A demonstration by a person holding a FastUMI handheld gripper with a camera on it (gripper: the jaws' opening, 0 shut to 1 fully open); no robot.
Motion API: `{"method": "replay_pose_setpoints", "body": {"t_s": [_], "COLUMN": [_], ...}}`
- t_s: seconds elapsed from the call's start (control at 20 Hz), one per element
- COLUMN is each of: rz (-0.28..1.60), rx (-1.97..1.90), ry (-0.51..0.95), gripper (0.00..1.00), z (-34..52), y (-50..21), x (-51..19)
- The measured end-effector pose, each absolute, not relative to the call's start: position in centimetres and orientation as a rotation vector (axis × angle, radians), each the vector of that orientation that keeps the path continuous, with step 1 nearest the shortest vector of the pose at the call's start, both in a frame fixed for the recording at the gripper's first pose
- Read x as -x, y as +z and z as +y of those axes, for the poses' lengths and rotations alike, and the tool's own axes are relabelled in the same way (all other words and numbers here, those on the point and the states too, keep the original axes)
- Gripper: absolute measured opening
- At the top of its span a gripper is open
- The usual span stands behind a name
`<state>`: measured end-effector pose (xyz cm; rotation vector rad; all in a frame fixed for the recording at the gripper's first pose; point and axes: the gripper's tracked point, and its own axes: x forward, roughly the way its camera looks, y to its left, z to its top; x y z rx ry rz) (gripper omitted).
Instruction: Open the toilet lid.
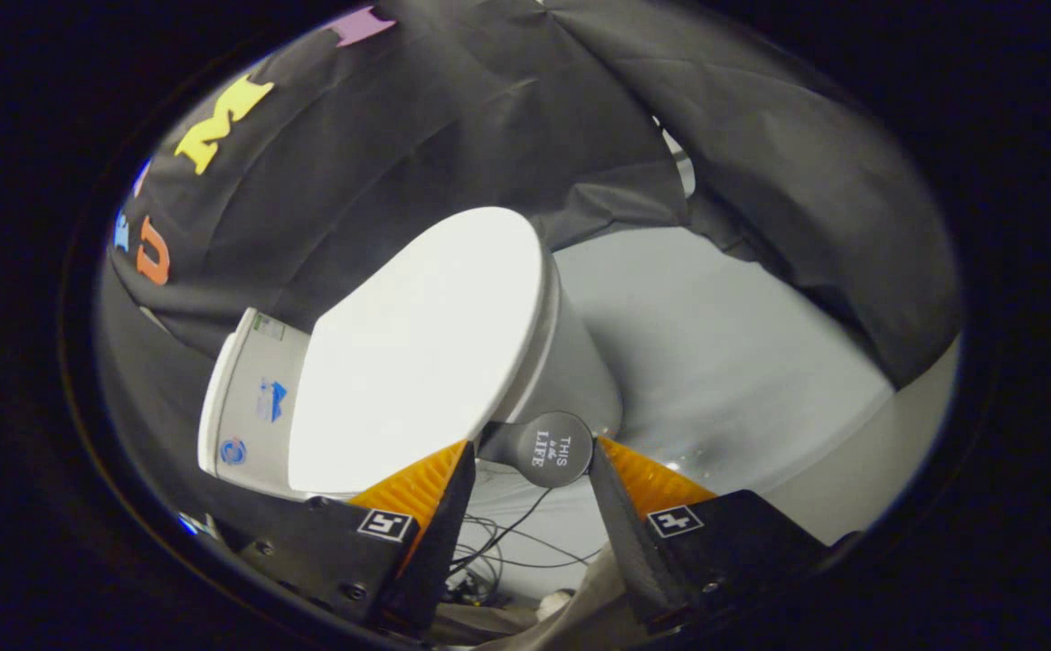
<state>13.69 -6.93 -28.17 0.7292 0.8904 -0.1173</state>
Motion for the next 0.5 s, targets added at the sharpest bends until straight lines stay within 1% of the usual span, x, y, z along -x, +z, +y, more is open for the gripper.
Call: {"method": "replay_pose_setpoints", "body": {"t_s": [0.05, 0.1, 0.2, 0.35, 0.45, 0.5], "rz": [0.895, 0.889, 0.856, 0.84, 0.825, 0.821], "rx": [-0.77, -0.819, -0.909, -1.05, -1.113, -1.124], "ry": [-0.107, -0.099, -0.093, -0.069, -0.058, -0.069], "gripper": [0.78, 0.73, 0.65, 0.59, 0.53, 0.48], "z": [-6.7, -6.6, -6.7, -6.4, -6.7, -6.7], "y": [-28.5, -28.7, -28.9, -29.0, -28.9, -29.1], "x": [-13.7, -14.0, -14.8, -15.3, -15.6, -15.6]}}
